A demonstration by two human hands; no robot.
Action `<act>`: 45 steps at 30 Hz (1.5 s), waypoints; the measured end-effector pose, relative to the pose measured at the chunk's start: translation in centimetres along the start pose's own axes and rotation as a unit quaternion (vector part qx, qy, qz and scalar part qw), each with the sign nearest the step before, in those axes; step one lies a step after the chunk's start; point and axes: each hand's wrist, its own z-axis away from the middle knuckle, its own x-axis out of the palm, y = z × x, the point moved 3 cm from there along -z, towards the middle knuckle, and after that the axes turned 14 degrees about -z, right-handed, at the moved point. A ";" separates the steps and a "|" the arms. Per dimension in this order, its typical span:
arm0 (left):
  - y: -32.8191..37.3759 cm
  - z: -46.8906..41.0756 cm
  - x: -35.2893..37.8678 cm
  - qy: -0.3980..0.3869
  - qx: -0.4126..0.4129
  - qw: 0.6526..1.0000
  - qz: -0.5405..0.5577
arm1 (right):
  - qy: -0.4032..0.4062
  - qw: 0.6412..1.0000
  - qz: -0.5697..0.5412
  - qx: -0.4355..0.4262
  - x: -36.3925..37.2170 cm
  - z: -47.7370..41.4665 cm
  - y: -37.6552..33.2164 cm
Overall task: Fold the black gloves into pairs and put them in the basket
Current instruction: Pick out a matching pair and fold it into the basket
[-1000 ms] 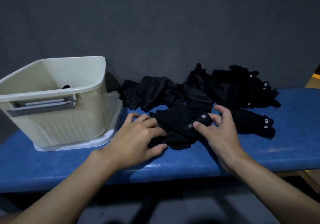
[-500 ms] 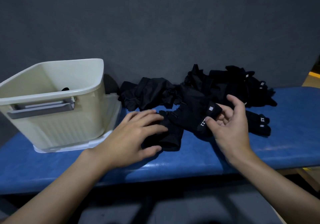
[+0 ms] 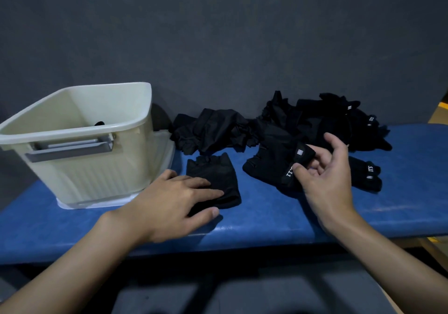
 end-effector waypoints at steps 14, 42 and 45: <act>2.0 -11.7 -6.7 0.215 0.096 0.971 0.050 | -0.071 0.988 0.109 -0.078 -0.4 1.2 -2.3; 2.4 -11.6 -5.1 0.285 0.134 0.935 0.164 | -0.108 0.973 0.184 -0.090 -2.1 1.7 -2.2; 2.4 -10.3 -4.1 0.216 0.116 0.949 0.198 | -0.150 0.974 0.163 -0.053 -2.0 2.1 -1.6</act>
